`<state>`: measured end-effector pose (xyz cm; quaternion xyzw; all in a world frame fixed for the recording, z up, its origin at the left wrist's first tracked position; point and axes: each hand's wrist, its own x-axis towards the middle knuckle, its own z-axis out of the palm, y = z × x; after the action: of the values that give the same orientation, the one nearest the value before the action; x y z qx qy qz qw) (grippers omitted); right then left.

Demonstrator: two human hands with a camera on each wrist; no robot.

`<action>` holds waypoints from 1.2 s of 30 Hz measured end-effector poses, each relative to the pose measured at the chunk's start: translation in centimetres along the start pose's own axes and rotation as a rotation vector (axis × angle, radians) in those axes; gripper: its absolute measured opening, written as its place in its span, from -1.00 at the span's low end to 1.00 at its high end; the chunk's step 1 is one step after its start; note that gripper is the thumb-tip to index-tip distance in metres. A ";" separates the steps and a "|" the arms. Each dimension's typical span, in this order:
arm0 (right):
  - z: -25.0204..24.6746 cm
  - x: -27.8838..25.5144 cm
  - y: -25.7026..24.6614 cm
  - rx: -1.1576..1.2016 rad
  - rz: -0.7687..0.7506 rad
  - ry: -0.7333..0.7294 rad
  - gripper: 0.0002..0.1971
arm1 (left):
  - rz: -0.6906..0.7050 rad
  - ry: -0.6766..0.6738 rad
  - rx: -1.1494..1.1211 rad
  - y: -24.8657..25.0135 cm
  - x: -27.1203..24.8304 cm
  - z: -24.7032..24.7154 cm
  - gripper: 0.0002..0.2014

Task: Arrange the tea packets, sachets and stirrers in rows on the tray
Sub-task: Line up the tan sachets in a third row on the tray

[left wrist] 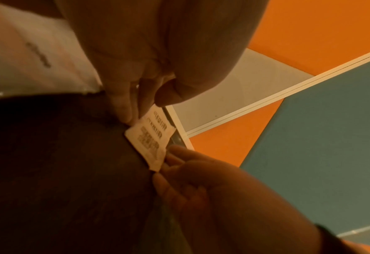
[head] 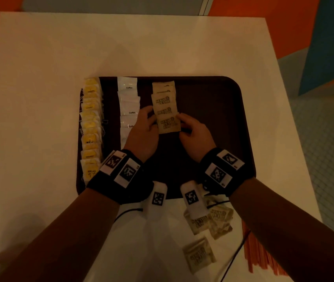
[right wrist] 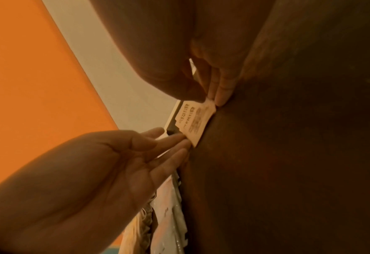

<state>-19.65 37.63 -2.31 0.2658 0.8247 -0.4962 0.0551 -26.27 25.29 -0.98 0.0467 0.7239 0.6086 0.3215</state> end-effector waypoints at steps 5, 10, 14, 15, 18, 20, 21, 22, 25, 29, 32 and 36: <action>-0.1 -0.2 -0.5 0.023 0.041 -0.007 -0.47 | 0.036 0.016 0.037 0.2 0.5 0.2 -0.55; -0.5 -0.6 -1.2 0.010 0.044 -0.028 -0.48 | 0.038 0.025 0.134 0.1 1.4 -0.4 -0.51; -1.0 -1.1 -2.0 0.038 0.010 -0.045 -0.53 | -0.006 0.023 0.127 0.1 1.6 -0.6 -0.50; -1.0 -1.2 -2.2 0.041 0.008 -0.048 -0.53 | -0.013 0.022 0.119 0.2 1.6 -0.6 -0.49; -1.2 -1.2 -2.4 0.029 0.010 -0.051 -0.53 | -0.030 0.019 0.119 0.3 1.6 -0.6 -0.49; -1.4 -1.2 -2.3 0.012 0.005 -0.048 -0.54 | -0.022 0.029 0.121 0.2 1.6 -0.6 -0.49; -1.4 -1.2 -2.2 0.003 0.005 -0.048 -0.55 | -0.021 0.033 0.116 0.2 1.5 -0.6 -0.49; -1.4 -1.2 -2.0 -0.006 0.009 -0.048 -0.54 | -0.024 0.039 0.109 0.1 1.4 -0.6 -0.49; -0.9 -1.0 -1.6 -0.006 0.036 -0.056 -0.52 | -0.027 0.033 0.052 0.0 0.7 -0.2 -0.50; -0.6 -0.7 -1.5 0.011 0.043 -0.040 -0.52 | 0.000 0.046 0.043 -0.1 0.2 0.1 -0.51; -0.6 -0.8 -1.6 0.016 0.053 -0.050 -0.53 | -0.006 0.048 0.042 -0.3 0.3 0.0 -0.50; -0.6 -0.9 -1.6 0.059 0.070 -0.026 -0.53 | -0.004 0.041 0.046 -0.2 0.5 -0.1 -0.50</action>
<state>-19.59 37.21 -0.40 0.2895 0.7991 -0.5215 0.0751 -26.68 25.35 -1.32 0.0402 0.7441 0.5922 0.3067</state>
